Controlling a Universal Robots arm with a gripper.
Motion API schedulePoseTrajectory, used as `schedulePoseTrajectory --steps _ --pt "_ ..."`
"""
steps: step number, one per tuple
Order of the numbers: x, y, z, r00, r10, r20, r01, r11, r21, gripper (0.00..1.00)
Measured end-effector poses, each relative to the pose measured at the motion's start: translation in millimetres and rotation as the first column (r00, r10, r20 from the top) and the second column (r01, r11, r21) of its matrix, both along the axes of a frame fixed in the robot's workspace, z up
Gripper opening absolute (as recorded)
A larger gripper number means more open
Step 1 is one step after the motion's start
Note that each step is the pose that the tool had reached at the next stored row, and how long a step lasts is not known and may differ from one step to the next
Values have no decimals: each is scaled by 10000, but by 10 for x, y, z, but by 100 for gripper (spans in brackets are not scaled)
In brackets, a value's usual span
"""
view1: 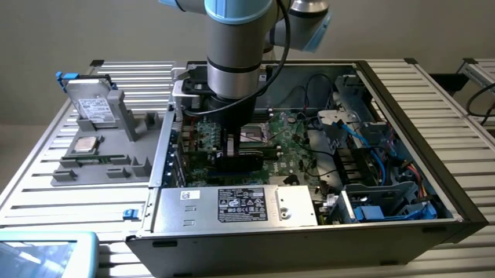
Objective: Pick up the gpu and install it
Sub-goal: 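Insert the gpu into the slot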
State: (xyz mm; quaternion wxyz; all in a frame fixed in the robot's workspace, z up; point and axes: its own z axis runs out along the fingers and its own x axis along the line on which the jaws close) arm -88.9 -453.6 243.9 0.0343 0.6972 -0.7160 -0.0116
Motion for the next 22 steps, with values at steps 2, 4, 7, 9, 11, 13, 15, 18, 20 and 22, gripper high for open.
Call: schedulePoseTrajectory --steps 2,4,7,9,11,13,15,18,20,22 --pt "0 0 0 10000 0 0 0 10000 -1 28" --pt "0 0 0 10000 0 0 0 10000 -1 28" --pt "0 0 0 10000 1 0 -1 10000 -1 28" --pt "0 0 -1 10000 1 0 -1 10000 -2 28" --pt "-1 0 -4 10000 1 0 -1 10000 -2 28" --pt "-1 0 -4 10000 12 -1 -12 10000 -2 28" --pt "-2 0 -5 10000 27 0 -27 10000 -2 28" --pt "-1 0 -9 10000 37 1 -37 10000 1 28" --pt "-1 0 -12 10000 43 2 -43 10000 2 28" --pt "-2 0 -12 10000 48 0 -48 10000 0 28"
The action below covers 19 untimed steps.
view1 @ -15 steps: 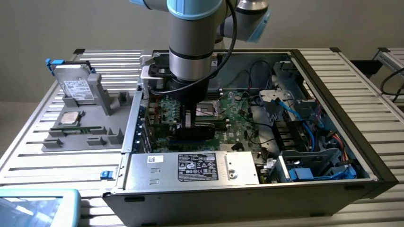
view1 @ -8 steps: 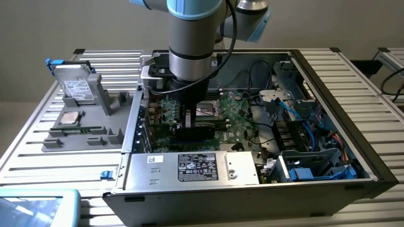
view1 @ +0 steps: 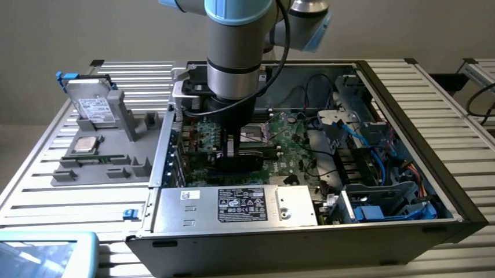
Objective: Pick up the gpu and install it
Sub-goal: 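Insert the gpu into the slot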
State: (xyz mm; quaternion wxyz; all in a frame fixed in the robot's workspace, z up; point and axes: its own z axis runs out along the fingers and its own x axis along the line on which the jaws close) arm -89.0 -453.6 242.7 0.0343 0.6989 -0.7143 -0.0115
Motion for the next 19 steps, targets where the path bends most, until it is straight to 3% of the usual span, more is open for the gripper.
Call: schedulePoseTrajectory --steps 19 --pt "-3 0 -45 10000 4 -2 -4 10000 -5 28"
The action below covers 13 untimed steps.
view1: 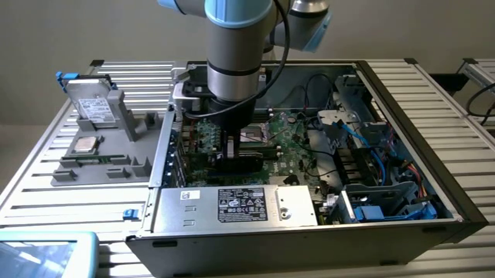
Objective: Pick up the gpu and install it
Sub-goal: 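Insert the gpu into the slot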
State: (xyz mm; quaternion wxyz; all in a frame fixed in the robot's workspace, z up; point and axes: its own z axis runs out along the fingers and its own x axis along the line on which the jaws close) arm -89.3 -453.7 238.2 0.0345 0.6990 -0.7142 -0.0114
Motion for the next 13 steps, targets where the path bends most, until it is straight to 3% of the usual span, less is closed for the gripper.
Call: schedulePoseTrajectory --steps 13 --pt "-2 -1 -21 10000 -7 -9 7 10000 -3 29"
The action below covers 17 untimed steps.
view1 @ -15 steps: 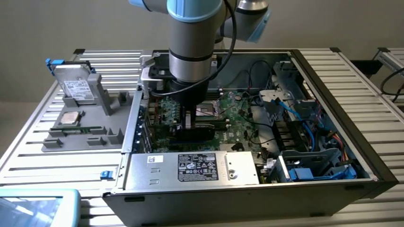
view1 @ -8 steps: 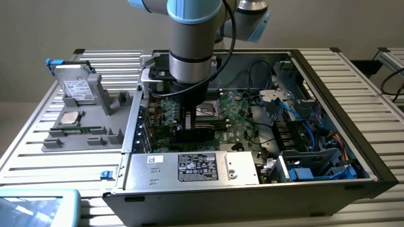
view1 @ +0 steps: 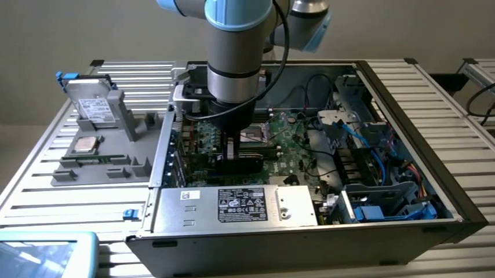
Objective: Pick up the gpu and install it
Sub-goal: 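Insert the gpu into the slot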
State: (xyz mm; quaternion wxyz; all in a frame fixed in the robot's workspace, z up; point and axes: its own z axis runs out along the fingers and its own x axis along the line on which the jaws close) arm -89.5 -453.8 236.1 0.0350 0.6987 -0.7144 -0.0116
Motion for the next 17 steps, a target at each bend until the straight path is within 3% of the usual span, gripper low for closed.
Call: schedulePoseTrajectory --steps 2,3,6,11,17 --pt "5 1 10 10000 1 16 -1 10000 3 29" --pt "8 2 11 10000 5 29 -5 10000 6 35" --pt "19 2 54 10000 8 87 -8 10000 6 35" --pt "24 2 280 10000 5 94 -5 10000 -1 35" --pt "24 2 551 10000 8 93 -7 10000 -52 35"
